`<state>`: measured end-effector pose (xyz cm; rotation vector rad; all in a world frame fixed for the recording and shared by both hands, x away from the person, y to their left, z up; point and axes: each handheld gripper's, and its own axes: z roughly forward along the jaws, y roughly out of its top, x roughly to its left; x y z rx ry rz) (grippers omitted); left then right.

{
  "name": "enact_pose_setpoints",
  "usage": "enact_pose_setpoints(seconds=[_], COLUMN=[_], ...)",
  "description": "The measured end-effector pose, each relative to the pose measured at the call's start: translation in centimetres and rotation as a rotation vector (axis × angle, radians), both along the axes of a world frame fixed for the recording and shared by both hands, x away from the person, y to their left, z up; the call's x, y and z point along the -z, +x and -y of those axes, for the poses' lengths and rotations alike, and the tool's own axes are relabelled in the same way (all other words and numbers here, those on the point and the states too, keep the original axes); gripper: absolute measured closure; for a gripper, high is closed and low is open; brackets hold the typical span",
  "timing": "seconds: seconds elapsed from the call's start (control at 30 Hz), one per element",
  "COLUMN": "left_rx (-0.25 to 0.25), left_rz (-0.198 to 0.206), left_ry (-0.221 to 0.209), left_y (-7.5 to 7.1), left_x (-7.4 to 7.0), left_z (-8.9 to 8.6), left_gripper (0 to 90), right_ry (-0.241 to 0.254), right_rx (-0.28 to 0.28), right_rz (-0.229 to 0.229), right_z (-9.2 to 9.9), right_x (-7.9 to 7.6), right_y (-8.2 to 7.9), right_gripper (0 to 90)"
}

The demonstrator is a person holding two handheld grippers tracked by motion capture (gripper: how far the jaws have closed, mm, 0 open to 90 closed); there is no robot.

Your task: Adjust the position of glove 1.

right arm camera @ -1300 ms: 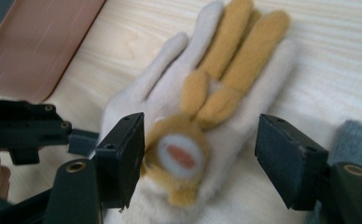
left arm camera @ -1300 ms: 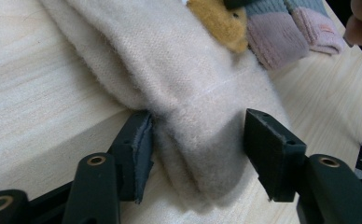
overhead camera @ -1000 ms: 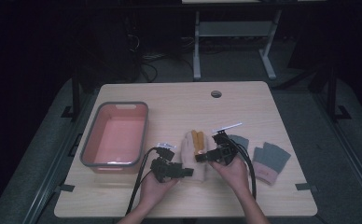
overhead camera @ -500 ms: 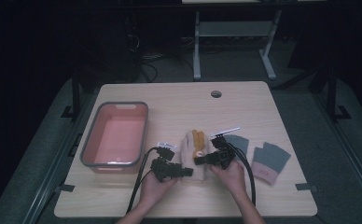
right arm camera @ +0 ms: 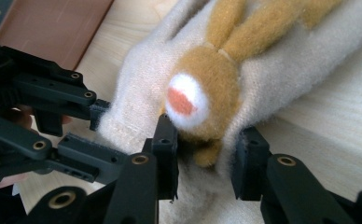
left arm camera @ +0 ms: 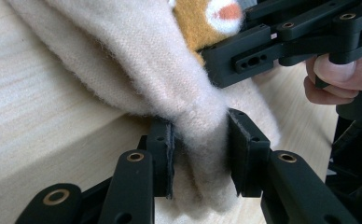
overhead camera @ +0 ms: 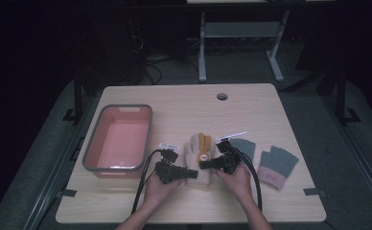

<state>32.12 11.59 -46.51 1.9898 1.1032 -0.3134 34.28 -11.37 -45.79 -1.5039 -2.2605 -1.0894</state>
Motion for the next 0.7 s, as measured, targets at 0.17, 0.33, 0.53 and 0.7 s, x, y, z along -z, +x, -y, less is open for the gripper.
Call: enact_pose_setpoints(seconds=[0.17,0.33,0.53,0.7], left_rx=[0.003,-0.006,0.0,0.004], left_rz=[0.005,0.011,0.024,0.017], left_ry=[-0.003,-0.01,0.011,0.039], left_y=[0.1,0.3,0.3,0.4], left_x=[-0.4,-1.1,-1.1,-0.7], left_z=[0.0,-0.3,-0.5,-0.6], left_gripper=[65.1,65.2,65.5,65.4], right_ry=[0.006,0.014,0.002,-0.018], right_rx=[-0.005,-0.012,-0.02,-0.01], right_rz=[0.012,0.028,0.038,0.009], right_z=[0.0,-0.2,-0.6,-0.9], right_x=[-0.4,-1.5,-2.1,-1.1], right_y=[0.0,0.0,0.2,0.3], right_gripper=[68.5,69.7,69.9,64.6])
